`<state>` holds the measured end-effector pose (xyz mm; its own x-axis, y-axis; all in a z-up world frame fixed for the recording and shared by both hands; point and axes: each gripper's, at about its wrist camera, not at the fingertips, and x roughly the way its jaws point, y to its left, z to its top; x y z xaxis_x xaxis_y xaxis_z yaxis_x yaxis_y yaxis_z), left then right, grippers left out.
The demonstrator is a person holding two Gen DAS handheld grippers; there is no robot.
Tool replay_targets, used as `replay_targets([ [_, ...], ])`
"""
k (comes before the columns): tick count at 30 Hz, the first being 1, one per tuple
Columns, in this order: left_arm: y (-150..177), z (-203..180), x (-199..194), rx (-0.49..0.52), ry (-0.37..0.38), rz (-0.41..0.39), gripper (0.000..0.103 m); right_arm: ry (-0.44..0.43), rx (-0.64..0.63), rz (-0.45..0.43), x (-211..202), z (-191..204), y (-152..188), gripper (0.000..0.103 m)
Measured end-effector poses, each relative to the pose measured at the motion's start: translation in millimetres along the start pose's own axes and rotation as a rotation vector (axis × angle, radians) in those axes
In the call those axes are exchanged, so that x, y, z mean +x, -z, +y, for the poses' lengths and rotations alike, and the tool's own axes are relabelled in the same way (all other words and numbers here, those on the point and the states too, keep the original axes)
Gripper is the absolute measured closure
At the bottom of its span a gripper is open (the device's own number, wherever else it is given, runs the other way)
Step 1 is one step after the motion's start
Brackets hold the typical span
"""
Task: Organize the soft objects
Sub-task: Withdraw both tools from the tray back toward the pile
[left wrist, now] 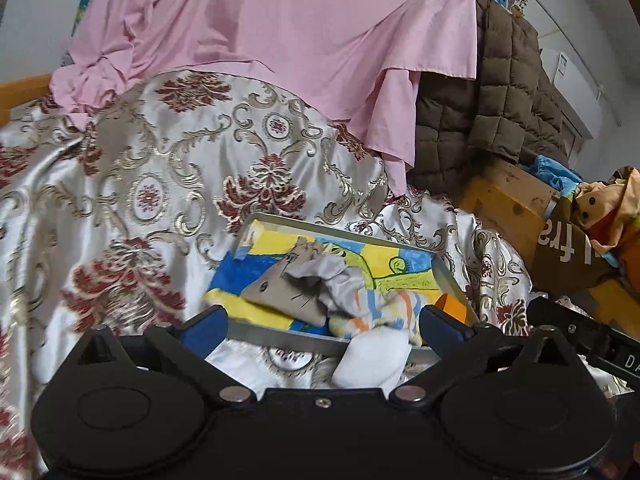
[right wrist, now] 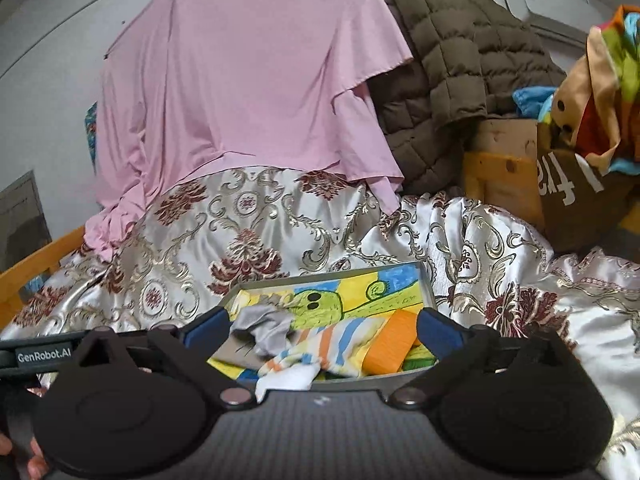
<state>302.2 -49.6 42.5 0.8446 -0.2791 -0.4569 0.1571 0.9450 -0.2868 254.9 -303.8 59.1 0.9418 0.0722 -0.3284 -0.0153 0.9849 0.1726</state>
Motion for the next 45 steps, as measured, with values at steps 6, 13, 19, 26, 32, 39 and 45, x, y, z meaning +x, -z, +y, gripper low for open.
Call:
replay_targets([
  [6,17,9,-42,0.028,-0.010,-0.038,0.001,-0.013,-0.025,-0.016,-33,18,14,0.000],
  [13,45,18,-83,0.052,-0.021,-0.050,0.001,-0.014,-0.066,-0.033,-70,37,37,0.000],
  [19,66,28,-107,0.090,-0.043,-0.029,0.001,-0.029,-0.113,-0.009,-90,54,58,0.000],
  [26,84,38,-126,0.197,-0.073,0.006,0.001,-0.051,-0.169,0.043,-104,73,82,0.000],
  [32,98,49,-137,0.172,-0.078,0.049,0.001,-0.060,-0.215,0.101,-109,88,103,0.000],
  [39,111,57,-142,0.190,-0.137,0.111,0.001,-0.071,-0.259,0.156,-109,103,120,0.000],
  [45,113,56,-137,0.223,-0.166,0.141,0.001,-0.080,-0.322,0.210,-101,112,136,0.000],
])
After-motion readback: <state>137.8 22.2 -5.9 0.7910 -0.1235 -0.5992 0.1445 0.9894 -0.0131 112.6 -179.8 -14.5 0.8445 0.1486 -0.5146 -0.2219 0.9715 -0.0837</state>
